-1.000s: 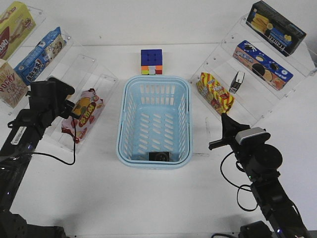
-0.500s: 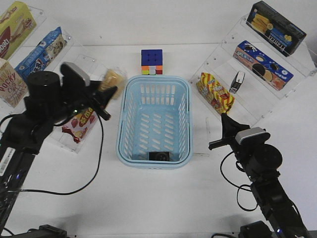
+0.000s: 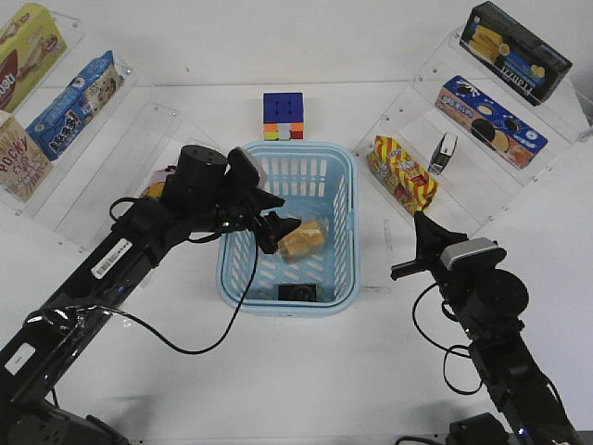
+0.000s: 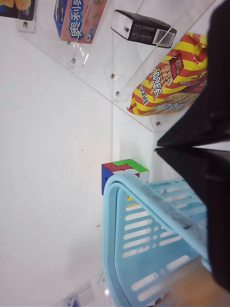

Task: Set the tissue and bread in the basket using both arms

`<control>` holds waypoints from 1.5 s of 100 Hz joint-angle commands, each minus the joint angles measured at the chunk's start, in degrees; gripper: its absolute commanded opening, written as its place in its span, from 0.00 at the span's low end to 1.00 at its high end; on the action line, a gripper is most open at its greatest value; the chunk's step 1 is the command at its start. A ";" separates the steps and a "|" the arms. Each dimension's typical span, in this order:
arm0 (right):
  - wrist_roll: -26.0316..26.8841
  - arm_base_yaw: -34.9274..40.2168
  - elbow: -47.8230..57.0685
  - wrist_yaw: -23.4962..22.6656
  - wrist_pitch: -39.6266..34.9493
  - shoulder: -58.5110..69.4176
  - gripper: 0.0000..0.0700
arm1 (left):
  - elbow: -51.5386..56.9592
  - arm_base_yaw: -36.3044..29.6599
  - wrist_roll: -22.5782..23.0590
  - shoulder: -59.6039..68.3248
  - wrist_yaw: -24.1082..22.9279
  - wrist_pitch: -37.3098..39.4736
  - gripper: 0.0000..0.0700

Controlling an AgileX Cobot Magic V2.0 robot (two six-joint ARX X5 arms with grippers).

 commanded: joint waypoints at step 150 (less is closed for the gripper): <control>0.55 0.07 0.81 2.16 0.72 0.09 0.00 | -54.88 16.55 -9.75 -66.23 -33.18 22.56 0.00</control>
